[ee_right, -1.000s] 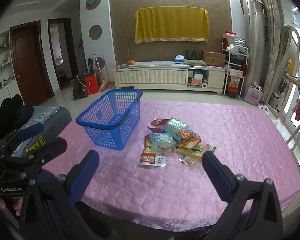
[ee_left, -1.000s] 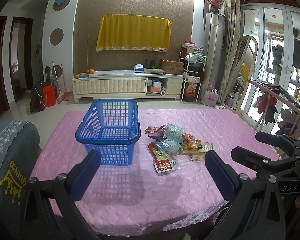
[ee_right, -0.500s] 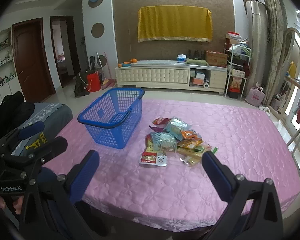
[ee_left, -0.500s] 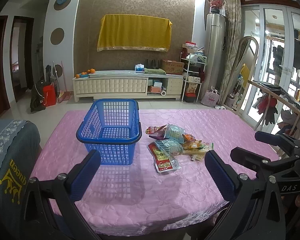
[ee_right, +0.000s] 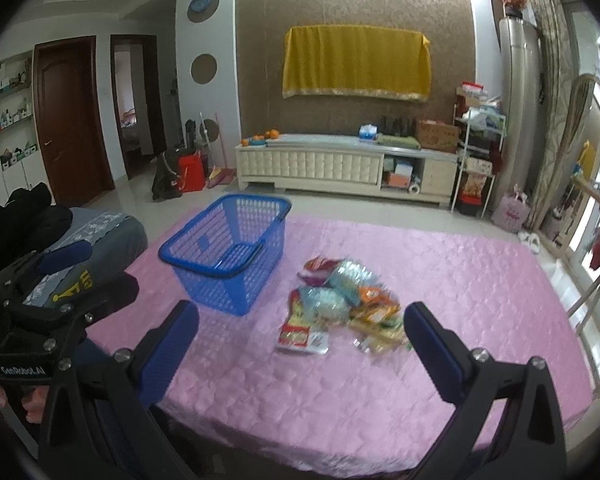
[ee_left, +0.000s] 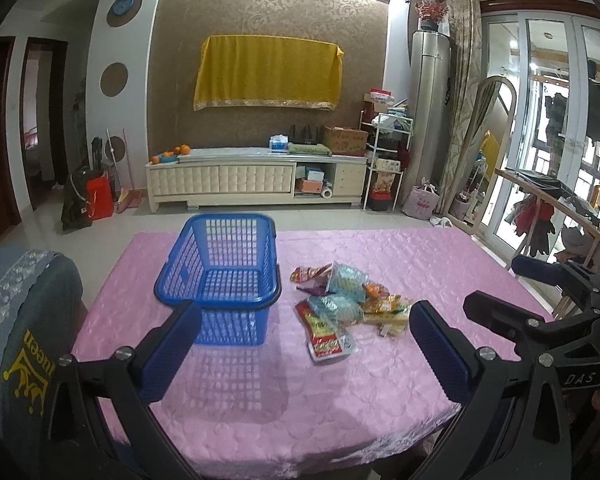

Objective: Organize snacks
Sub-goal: 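Reach the left gripper into the snack pile and grasp a light-blue striped bag, then grasp a second light-blue striped bag with the right gripper while the left lifts its bag, then carry both bags over the blue basket and open both grippers to drop them, then withdraw both grippers from the basket back toward the snack pile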

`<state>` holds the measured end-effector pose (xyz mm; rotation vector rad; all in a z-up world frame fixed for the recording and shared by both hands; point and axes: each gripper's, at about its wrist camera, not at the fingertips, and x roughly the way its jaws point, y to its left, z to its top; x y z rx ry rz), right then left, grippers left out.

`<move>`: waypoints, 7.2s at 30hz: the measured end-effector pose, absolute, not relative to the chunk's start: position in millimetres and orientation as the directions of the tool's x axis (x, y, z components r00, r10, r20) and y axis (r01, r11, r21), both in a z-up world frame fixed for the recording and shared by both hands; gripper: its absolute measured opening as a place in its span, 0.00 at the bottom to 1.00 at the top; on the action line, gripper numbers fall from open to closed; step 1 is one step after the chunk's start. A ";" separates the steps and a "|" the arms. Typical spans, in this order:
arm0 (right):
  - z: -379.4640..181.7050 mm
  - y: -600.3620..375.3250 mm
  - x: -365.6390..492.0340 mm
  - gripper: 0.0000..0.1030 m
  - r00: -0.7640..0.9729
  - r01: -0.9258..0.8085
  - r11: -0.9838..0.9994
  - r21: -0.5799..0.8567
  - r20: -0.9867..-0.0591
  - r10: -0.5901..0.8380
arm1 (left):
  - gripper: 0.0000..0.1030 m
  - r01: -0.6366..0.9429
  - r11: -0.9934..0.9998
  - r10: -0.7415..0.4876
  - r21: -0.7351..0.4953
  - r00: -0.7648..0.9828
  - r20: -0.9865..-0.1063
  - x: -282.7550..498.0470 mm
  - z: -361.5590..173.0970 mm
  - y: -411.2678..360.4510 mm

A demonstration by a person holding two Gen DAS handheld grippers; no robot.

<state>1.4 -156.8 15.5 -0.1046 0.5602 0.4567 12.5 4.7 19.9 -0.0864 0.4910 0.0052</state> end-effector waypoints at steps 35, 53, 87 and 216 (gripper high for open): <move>-39.8 -235.3 210.6 1.00 0.589 -0.357 0.924 0.138 -0.735 0.337 | 1.00 0.095 0.992 -0.124 -0.082 0.638 -0.760 254.8 -32.5 -65.7; -137.0 -238.3 262.2 1.00 0.459 -0.320 0.937 0.140 -0.842 0.282 | 1.00 0.039 0.999 -0.041 -0.027 0.424 -0.905 313.2 -139.2 -74.1; -110.8 -216.7 256.9 1.00 0.418 -0.477 0.870 0.125 -0.838 0.350 | 0.61 0.075 0.995 -0.089 -0.058 0.517 -0.851 269.9 -99.3 -74.2; -48.2 23.3 333.9 0.84 0.320 -0.588 0.799 0.126 -0.871 0.373 | 0.80 0.034 0.999 -0.007 0.016 0.602 -0.799 314.1 -15.6 180.7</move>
